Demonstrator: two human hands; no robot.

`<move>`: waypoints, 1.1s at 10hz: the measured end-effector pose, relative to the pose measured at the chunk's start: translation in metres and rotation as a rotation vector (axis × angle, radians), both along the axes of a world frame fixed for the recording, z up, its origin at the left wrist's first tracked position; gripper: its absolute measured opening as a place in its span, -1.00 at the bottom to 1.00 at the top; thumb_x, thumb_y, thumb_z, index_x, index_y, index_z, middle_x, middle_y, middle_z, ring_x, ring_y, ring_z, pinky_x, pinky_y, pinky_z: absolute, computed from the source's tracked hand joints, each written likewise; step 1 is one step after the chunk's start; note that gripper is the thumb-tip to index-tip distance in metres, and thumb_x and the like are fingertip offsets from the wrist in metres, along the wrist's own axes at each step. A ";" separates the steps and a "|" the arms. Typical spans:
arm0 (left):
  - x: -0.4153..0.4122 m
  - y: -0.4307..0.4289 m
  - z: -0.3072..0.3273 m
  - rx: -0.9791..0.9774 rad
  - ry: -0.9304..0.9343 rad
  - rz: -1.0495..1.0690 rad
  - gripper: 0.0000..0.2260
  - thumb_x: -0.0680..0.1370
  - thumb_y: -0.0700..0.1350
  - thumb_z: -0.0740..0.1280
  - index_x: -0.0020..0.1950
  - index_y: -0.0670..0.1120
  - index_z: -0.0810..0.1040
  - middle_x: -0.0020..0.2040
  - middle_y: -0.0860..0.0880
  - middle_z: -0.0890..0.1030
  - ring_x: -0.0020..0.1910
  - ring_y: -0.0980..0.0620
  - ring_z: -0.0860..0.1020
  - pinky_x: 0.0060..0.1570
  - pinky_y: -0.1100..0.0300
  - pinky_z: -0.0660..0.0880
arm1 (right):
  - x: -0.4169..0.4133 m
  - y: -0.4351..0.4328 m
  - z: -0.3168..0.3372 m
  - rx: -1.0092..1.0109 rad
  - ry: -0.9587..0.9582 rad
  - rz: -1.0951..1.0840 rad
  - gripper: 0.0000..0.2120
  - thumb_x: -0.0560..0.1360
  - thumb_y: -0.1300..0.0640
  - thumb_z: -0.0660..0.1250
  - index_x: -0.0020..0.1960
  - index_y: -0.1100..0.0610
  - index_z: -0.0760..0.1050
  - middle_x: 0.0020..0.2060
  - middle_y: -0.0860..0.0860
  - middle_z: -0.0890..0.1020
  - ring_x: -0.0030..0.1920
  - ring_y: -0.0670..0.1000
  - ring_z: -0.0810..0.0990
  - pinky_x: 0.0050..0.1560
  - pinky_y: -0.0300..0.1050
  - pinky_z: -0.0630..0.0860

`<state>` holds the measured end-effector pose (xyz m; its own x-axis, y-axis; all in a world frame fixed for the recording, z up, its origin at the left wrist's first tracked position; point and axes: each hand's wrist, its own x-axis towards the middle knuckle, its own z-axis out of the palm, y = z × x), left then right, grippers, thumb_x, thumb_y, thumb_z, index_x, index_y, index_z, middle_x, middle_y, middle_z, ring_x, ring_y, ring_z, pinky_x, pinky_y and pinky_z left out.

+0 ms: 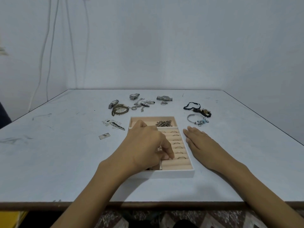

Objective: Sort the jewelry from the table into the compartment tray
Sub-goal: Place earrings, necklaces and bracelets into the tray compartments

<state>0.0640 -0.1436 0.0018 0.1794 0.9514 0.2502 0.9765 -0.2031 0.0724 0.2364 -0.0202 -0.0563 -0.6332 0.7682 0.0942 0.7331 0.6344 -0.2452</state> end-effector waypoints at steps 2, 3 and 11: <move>0.005 0.000 0.001 0.024 0.047 -0.011 -0.84 0.52 0.01 0.33 0.05 0.23 0.63 -0.02 0.20 0.65 0.05 0.21 0.45 -0.02 0.21 0.08 | 0.000 0.000 0.000 -0.005 -0.003 -0.005 -0.55 0.68 0.08 -0.09 0.56 0.09 0.05 0.56 0.02 0.05 0.55 -0.05 -0.02 0.50 -0.18 -0.13; 0.004 -0.001 -0.001 0.025 0.018 -0.013 -0.84 0.53 0.03 0.33 0.06 0.23 0.63 0.00 0.20 0.64 0.06 0.21 0.44 0.06 0.22 0.10 | 0.000 0.000 0.001 -0.004 -0.008 -0.006 -0.55 0.68 0.08 -0.09 0.56 0.09 0.05 0.56 0.02 0.05 0.55 -0.05 -0.03 0.50 -0.18 -0.13; -0.058 0.024 -0.004 0.182 -0.560 0.143 -0.89 0.40 0.09 0.36 -0.14 0.17 0.66 -0.21 0.18 0.66 -0.15 0.23 0.59 -0.06 0.16 0.49 | -0.001 -0.001 0.003 0.010 -0.037 -0.005 -0.55 0.68 0.08 -0.10 0.56 0.08 0.02 0.56 0.01 0.03 0.55 -0.06 -0.03 0.50 -0.19 -0.12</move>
